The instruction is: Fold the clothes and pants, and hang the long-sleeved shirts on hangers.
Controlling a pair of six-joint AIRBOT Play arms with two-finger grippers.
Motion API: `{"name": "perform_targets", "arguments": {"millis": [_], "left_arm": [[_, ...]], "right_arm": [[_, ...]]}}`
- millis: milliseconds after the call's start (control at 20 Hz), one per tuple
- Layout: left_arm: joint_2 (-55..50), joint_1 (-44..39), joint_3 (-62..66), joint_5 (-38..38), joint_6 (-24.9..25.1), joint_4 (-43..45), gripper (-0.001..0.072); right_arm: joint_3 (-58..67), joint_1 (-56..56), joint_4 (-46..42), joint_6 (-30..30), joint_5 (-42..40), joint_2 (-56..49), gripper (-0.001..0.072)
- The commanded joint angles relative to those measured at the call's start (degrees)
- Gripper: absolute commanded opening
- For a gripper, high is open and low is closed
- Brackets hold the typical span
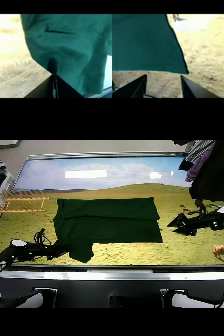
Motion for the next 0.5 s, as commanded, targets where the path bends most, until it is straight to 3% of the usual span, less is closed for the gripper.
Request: {"name": "perform_targets", "arguments": {"millis": [0,250,450], "left_arm": [[0.04,0.07,1.27,-0.52,0.00,-0.07,0.0017],[0.04,0.07,1.92,-0.68,-0.02,-0.04,0.0017],[0.04,0.07,1.92,-0.70,0.02,-0.02,0.0017]], "right_arm": [[-0.09,0.46,0.11,-1.68,-1.05,-4.66,0.0498],[-4.24,4.37,-3.28,-1.60,-7.19,-6.45,0.0497],[-5.62,4.33,-4.28,-0.59,-6.34,-6.45,0.0496]]}}
